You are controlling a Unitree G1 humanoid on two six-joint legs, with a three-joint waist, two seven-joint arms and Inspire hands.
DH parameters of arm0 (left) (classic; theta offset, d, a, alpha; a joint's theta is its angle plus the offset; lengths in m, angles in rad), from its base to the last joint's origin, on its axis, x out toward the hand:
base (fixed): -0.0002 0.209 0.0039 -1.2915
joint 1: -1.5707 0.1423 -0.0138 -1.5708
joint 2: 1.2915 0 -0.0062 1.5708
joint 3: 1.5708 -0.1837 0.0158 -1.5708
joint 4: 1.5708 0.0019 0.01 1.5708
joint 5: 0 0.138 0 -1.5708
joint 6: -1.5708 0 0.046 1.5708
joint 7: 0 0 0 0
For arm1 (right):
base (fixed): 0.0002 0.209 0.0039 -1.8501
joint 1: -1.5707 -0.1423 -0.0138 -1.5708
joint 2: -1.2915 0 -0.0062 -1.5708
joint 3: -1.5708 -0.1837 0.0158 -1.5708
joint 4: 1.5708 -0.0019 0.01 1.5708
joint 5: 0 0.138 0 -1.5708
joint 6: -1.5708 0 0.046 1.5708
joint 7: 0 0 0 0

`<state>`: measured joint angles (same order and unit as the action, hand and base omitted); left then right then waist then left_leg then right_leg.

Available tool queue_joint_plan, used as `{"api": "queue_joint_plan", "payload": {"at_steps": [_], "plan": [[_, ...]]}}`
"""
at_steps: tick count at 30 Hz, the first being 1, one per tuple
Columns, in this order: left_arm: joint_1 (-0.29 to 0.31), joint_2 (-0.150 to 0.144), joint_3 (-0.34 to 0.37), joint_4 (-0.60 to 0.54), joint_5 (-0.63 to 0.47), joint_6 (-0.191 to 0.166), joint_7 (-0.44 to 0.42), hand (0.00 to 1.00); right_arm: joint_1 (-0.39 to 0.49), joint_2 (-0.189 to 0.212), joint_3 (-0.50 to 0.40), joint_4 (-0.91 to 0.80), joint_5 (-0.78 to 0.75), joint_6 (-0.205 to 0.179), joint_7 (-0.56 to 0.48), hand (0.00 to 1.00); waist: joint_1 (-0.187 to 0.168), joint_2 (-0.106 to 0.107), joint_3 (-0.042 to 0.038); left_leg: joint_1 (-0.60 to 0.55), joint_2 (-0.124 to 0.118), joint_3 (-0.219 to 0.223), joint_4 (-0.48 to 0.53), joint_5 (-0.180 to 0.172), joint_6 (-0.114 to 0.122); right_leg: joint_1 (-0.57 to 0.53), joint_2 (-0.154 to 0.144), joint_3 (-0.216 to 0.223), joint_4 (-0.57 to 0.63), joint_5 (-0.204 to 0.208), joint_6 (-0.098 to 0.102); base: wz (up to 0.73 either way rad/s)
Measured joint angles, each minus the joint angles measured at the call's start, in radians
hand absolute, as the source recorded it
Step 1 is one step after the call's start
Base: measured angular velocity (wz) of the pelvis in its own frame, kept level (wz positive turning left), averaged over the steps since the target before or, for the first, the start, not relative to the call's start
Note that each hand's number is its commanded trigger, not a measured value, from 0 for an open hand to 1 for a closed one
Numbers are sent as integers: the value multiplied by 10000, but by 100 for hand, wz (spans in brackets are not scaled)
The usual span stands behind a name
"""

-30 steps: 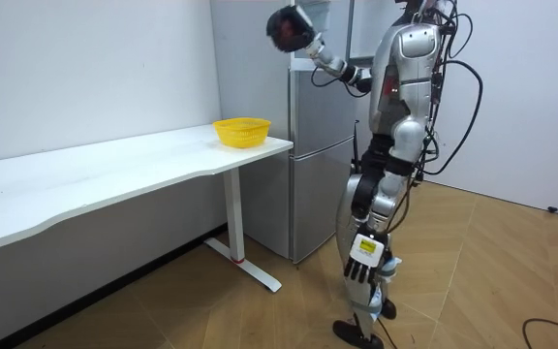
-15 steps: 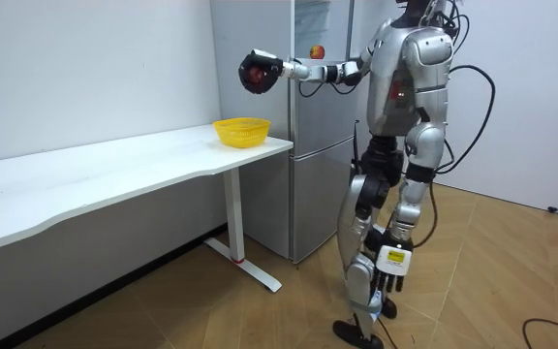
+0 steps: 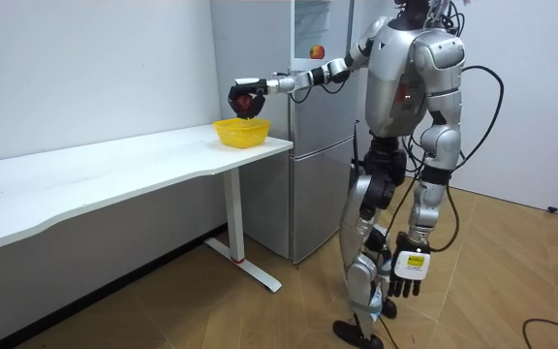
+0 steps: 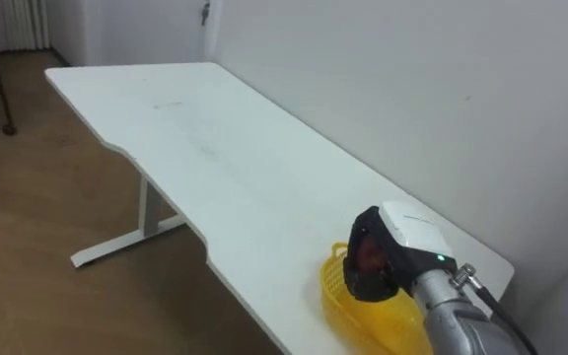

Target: Retrieve from the upper fridge

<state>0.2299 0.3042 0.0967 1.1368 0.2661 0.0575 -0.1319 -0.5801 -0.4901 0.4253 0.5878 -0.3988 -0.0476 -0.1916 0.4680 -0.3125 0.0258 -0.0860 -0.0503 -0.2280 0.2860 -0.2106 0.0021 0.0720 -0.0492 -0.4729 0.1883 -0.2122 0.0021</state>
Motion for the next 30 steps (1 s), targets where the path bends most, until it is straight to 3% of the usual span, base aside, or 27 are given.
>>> {"api": "queue_joint_plan", "payload": {"at_steps": [7, 9, 10, 13, 22, 30], "plan": [[87, 0, -5, 20, -6, 29, 145, 0, -101, -73, 55, 410, 525, 165, 54, 97, -42, 68, 93, -92, -8, 16, 36, -1, -1, -61, -8, 9, 6, 0, 0, 1], [93, 16, 1, 37, -6, 30, 159, 0, -101, -154, 53, 414, 527, 179, 54, 11, -107, 94, 113, -154, -11, 19, 23, -4, -4, -73, -4, -6, 11, 0, 0, 0], [112, 31, 1, 40, -6, 29, 161, 0, -101, -229, 53, 409, 530, 178, 54, 0, -126, 92, 110, -205, -11, 23, 38, -3, -6, -90, -4, -7, 12, 0, 0, 0], [190, 43, 0, 26, -8, 30, 160, 0, -102, -467, 47, 323, 551, 174, 53, 0, -186, 68, 81, -287, -7, 27, 81, 8, -20, -187, -2, -18, 51, 4, -6, 0], [301, 35, -35, 36, -12, 72, 209, 0, -102, -539, -225, 250, 584, 135, -21, 0, -335, 183, 101, -407, -24, -116, 214, 4, -21, -204, -9, -237, 153, 4, -6, 4], [534, 14, -41, 11, -9, 143, 359, 0, -102, -558, -241, 251, 696, 128, -51, 0, -500, 395, -13, -300, -28, -114, 198, 5, -21, -148, -16, -239, 152, 4, -6, 1]]}}
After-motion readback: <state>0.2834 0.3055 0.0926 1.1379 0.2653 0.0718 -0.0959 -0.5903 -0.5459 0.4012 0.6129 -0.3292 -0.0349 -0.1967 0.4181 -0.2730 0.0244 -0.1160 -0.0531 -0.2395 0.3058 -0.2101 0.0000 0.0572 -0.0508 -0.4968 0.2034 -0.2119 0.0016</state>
